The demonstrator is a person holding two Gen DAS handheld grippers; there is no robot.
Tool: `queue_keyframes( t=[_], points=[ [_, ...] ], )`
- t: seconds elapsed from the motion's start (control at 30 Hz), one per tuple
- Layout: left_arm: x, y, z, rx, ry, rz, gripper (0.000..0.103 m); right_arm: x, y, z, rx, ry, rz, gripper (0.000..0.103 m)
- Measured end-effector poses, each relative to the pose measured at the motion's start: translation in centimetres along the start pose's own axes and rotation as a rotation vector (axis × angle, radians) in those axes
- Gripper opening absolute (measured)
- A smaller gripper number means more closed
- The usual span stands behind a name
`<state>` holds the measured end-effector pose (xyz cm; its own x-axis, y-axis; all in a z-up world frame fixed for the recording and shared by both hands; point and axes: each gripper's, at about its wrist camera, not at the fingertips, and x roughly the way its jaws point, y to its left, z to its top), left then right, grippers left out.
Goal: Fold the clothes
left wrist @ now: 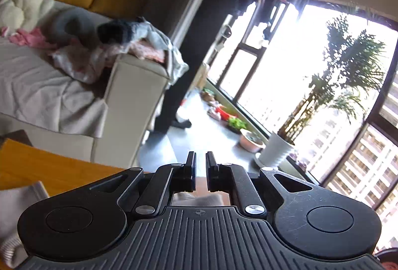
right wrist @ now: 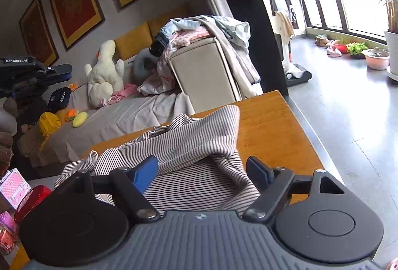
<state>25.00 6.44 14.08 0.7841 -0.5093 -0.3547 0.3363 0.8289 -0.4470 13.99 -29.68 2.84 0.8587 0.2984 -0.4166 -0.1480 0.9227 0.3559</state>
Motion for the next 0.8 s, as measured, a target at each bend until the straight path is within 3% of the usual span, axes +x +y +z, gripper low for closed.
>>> queue_keyframes(
  t=[0.07,0.3,0.37,0.47,0.63,0.7,0.73,0.8],
  points=[
    [0.6,-0.3,-1.5,0.03,0.044,0.024,0.013,-0.4,-0.1,0.1,-0.029,-0.002,-0.006,0.079],
    [-1.2,2.0,-8.3,0.334,0.106,0.441,0.035,1.2,3.3,0.2,-0.12,0.02,0.063,0.074],
    [-2.2,4.7,-9.0,0.409,0.108,0.595,0.041,1.7,4.6,0.0,-0.129,0.028,0.094,0.074],
    [-2.4,8.3,-9.7,0.467,0.154,0.718,0.047,2.5,6.2,-0.3,-0.152,0.052,0.129,0.074],
    [-1.0,12.1,-11.3,0.458,0.239,0.752,0.048,3.1,8.6,-0.4,-0.194,0.082,0.152,0.074],
    [-0.6,12.7,-11.4,0.446,0.233,0.751,0.036,3.1,9.6,-0.2,-0.215,0.089,0.163,0.074],
    [-0.6,12.9,-11.2,0.436,0.226,0.747,0.02,3.0,10.2,-0.2,-0.231,0.09,0.167,0.074],
    [-0.9,13.0,-10.8,0.414,0.208,0.736,0.011,2.9,10.8,0.0,-0.243,0.092,0.177,0.074]
  ],
)
